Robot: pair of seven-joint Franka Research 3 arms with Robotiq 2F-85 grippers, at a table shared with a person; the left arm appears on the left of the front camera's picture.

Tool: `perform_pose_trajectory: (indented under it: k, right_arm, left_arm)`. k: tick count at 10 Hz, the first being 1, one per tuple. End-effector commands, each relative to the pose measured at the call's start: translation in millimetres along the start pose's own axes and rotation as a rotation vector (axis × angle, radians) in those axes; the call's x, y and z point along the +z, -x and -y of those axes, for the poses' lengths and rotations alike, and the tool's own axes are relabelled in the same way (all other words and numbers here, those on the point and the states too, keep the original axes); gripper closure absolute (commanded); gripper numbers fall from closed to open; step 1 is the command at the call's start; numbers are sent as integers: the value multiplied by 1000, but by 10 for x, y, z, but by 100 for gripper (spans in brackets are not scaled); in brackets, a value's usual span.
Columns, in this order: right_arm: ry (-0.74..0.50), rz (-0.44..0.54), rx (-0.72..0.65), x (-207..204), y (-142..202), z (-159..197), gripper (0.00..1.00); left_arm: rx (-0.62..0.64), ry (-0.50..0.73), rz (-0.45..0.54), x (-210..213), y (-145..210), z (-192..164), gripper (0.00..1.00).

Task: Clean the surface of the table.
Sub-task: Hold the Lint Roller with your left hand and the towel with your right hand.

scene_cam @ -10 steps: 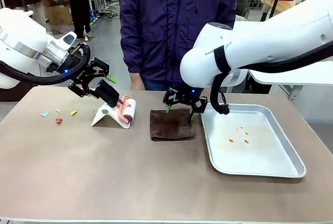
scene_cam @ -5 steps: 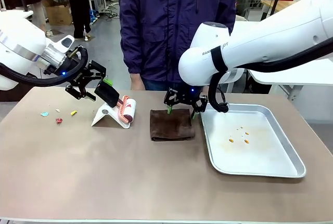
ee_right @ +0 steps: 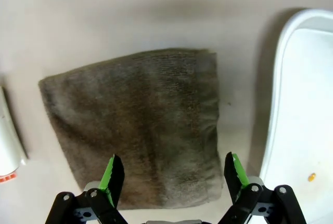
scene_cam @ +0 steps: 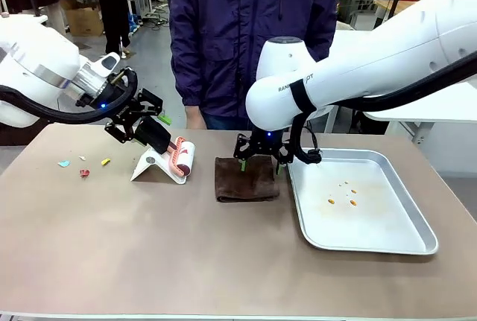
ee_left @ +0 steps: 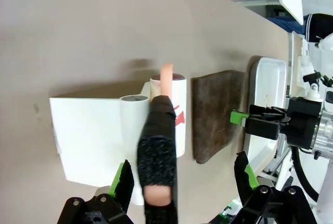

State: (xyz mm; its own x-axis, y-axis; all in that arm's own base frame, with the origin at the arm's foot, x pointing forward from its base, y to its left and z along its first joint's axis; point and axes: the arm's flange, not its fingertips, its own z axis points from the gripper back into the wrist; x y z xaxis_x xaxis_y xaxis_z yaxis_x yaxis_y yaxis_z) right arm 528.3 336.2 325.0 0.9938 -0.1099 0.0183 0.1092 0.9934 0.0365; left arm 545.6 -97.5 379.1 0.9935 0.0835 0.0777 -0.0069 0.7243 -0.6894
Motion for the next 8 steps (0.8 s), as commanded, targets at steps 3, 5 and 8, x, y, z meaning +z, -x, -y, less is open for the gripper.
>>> perform_pose_trajectory:
  k: [3, 5, 8]
  right_arm:
    - [69, 49, -30, -48, -73, -140, 0]
    - [72, 26, -37, -83, -80, -140, 0]
    - [77, 11, -43, -120, -92, -148, 0]
  left_arm:
    - [28, -43, -13, 23, -44, 17, 0]
    - [38, -60, -4, 81, -50, -82, 0]
    - [45, -40, 12, 171, -57, -188, 0]
